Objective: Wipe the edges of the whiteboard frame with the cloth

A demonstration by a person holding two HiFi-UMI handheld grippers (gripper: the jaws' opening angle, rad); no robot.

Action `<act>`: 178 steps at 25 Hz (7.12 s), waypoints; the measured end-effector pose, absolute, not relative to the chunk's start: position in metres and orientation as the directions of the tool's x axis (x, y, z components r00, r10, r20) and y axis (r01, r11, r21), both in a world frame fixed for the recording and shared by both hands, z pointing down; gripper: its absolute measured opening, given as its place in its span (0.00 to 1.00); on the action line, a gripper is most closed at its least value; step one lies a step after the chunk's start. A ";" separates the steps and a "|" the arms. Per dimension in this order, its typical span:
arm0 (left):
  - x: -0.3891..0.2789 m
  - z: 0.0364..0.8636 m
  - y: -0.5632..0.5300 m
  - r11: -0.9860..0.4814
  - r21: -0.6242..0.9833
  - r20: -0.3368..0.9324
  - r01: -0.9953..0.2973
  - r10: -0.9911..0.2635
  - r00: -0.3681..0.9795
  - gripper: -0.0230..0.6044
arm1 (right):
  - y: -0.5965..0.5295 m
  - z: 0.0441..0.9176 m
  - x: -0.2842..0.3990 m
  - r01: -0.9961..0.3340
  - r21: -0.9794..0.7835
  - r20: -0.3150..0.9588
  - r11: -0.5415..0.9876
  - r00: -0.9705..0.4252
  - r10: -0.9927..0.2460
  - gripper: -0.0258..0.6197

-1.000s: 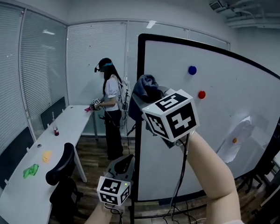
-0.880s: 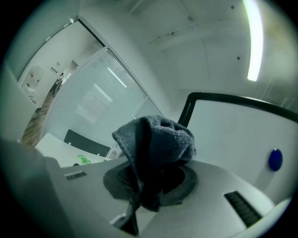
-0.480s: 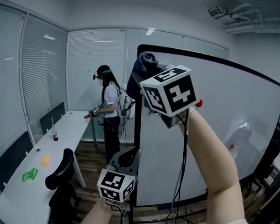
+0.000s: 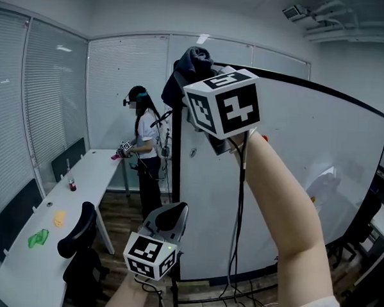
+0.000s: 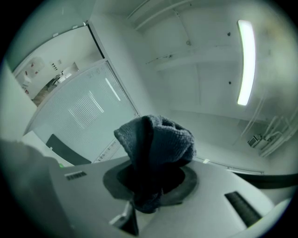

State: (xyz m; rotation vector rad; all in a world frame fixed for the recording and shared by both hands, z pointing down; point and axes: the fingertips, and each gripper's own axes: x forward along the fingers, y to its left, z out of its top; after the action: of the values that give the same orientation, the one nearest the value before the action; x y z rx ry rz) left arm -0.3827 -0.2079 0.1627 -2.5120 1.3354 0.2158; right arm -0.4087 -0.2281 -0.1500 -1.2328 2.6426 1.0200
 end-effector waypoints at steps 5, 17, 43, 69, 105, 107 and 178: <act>-0.358 0.162 -0.217 -0.520 -0.166 -0.254 -0.838 -0.798 0.546 0.07 | -0.231 -0.163 -0.391 -0.704 0.529 -0.341 0.474 -0.688 -0.641 0.16; -0.268 0.159 -0.222 -0.461 -0.189 -0.275 -0.867 -0.823 0.497 0.07 | -0.239 -0.180 -0.292 -0.715 0.493 -0.377 0.495 -0.689 -0.619 0.16; -0.017 0.189 -0.242 -0.508 -0.147 -0.224 -0.849 -0.819 0.529 0.07 | -0.290 -0.171 -0.009 -0.791 0.444 -0.355 0.421 -0.587 -0.728 0.16; 0.135 0.202 -0.274 -0.604 -0.204 -0.208 -0.771 -0.742 0.637 0.07 | -0.313 -0.170 0.169 -0.851 0.424 -0.404 0.309 -0.483 -0.777 0.16; 0.450 0.210 -0.324 -0.601 -0.082 -0.222 -0.795 -0.767 0.602 0.07 | -0.364 -0.195 0.554 -0.874 0.464 -0.398 0.147 -0.354 -0.846 0.16; 0.466 0.210 -0.326 -0.618 -0.091 -0.219 -0.781 -0.752 0.621 0.07 | -0.367 -0.195 0.570 -0.883 0.446 -0.402 0.146 -0.343 -0.849 0.16; 0.611 0.363 -0.292 -0.809 0.001 0.010 -0.588 -0.588 0.809 0.07 | -0.392 0.149 0.708 -0.940 0.335 -0.096 0.058 -0.096 -0.991 0.16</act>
State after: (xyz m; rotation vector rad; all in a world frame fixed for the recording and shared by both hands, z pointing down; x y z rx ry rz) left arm 0.6115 -0.2923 0.3626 -2.9919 0.9722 -0.0140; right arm 0.7078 -0.3923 0.1494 -2.2114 2.3942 0.5245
